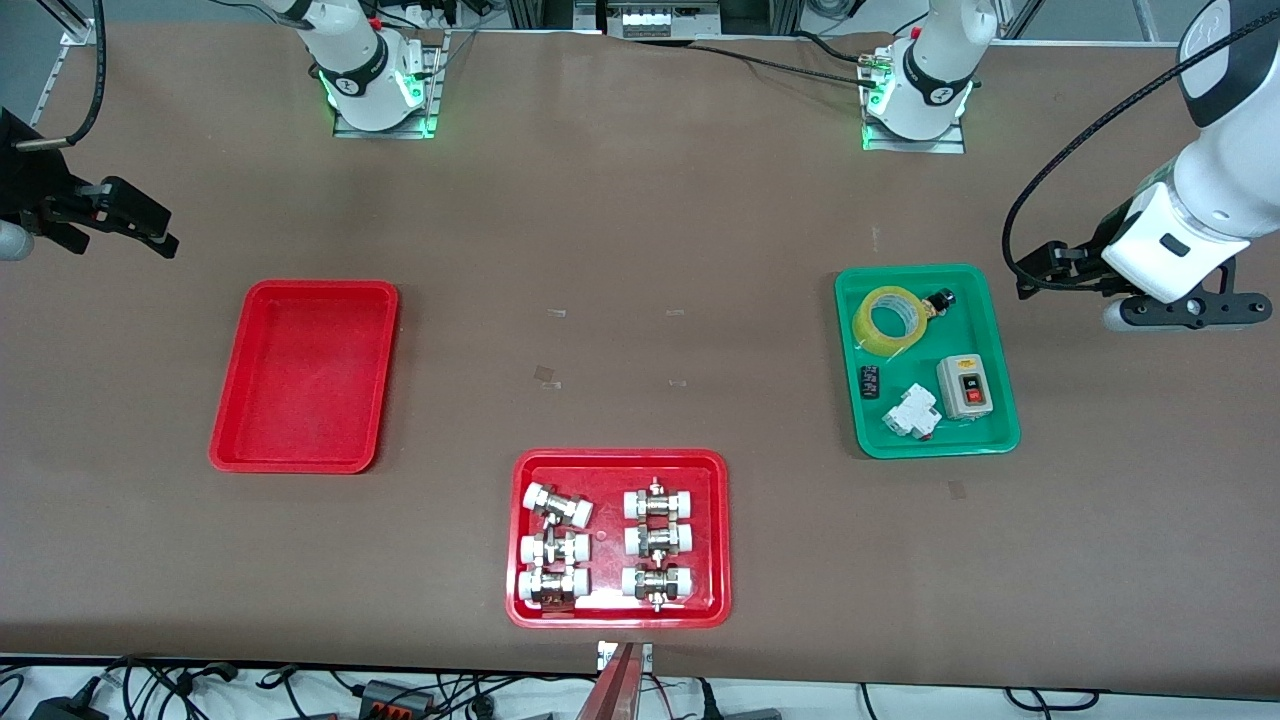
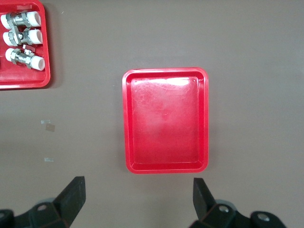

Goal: Left arm passes tape to right arm into tray

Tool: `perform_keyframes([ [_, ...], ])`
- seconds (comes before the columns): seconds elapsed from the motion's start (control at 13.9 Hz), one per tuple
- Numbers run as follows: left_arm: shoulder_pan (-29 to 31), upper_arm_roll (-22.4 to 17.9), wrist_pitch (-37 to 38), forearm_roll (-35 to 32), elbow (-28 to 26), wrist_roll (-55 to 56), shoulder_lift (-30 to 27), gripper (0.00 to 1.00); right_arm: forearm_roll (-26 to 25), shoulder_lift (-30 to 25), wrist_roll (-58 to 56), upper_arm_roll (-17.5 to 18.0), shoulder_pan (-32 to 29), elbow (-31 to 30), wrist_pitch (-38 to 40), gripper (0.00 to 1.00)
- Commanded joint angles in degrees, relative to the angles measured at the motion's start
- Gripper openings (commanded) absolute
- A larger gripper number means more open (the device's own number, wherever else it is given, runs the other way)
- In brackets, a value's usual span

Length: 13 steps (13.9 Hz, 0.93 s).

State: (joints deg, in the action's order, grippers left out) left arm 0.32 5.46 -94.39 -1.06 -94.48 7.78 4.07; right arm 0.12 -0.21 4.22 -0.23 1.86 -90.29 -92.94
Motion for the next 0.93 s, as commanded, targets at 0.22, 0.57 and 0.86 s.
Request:
perform_keyframes([
  [0.22, 0.5, -0.1, 0.1, 1.1, -0.4, -0.7, -1.3, 1.0, -0.5, 0.3, -0.6, 0.1, -0.1, 0.9, 0.7, 1.0],
  [0.57, 0.2, 0.0, 0.2, 1.7, 2.6, -0.7, 3.2, 1.0, -0.6, 0.3, -0.4, 0.1, 0.0, 0.9, 0.7, 1.0],
  [0.86, 0.2, 0.0, 4.2, 2.3, 1.7, -2.7, 10.5, 1.0, -0.6, 0.3, -0.4, 0.1, 0.1, 0.9, 0.7, 1.0],
])
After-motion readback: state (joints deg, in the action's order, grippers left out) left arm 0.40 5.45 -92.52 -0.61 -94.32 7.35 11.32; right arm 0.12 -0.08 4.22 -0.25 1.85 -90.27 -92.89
